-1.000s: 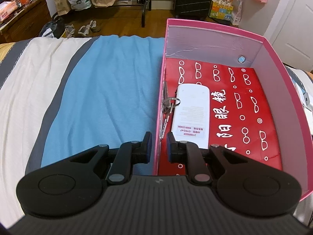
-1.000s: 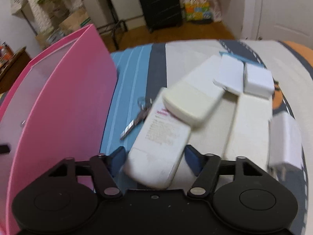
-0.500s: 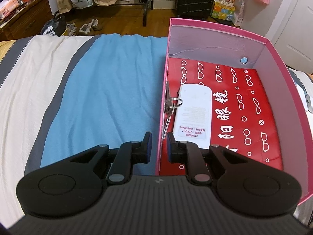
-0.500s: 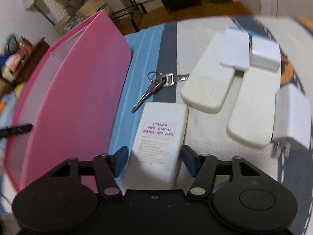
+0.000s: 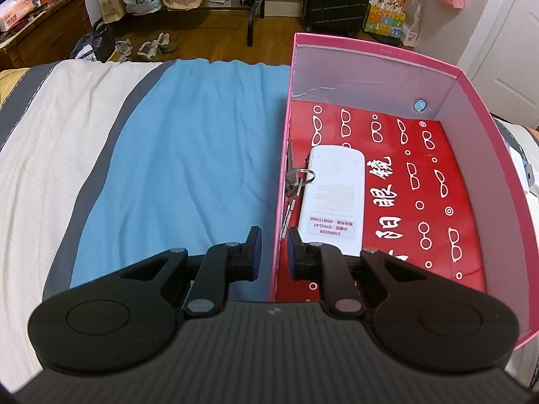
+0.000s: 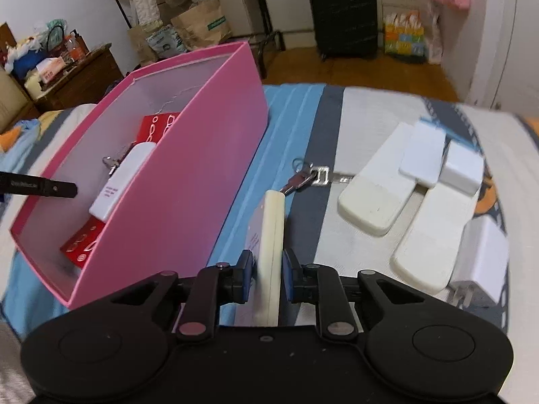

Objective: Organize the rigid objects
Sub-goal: 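Carry the remote into the pink box and open the right gripper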

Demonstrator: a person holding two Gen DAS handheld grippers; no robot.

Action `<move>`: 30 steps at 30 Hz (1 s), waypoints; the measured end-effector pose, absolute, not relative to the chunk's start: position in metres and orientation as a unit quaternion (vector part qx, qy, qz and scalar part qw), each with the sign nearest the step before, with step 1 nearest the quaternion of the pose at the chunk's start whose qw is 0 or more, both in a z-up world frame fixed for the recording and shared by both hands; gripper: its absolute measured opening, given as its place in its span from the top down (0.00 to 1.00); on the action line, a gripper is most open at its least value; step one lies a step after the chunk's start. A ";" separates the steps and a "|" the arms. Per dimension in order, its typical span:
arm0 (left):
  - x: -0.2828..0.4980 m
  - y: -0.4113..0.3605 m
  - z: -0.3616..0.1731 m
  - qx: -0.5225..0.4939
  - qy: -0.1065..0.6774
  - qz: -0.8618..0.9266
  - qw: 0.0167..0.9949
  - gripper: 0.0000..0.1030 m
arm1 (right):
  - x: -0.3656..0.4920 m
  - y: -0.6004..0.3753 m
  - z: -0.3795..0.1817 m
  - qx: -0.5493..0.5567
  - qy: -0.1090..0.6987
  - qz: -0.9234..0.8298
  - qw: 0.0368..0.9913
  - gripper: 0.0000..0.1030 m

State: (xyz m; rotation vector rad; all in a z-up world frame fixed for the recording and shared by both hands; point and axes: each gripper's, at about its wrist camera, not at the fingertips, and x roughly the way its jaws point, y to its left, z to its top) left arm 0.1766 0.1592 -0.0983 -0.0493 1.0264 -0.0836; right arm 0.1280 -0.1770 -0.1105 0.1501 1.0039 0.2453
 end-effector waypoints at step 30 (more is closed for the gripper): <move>0.178 0.167 -0.101 -0.054 0.487 -0.065 0.869 0.92 | 0.147 0.017 -0.058 -0.253 0.390 0.253 0.848 0.81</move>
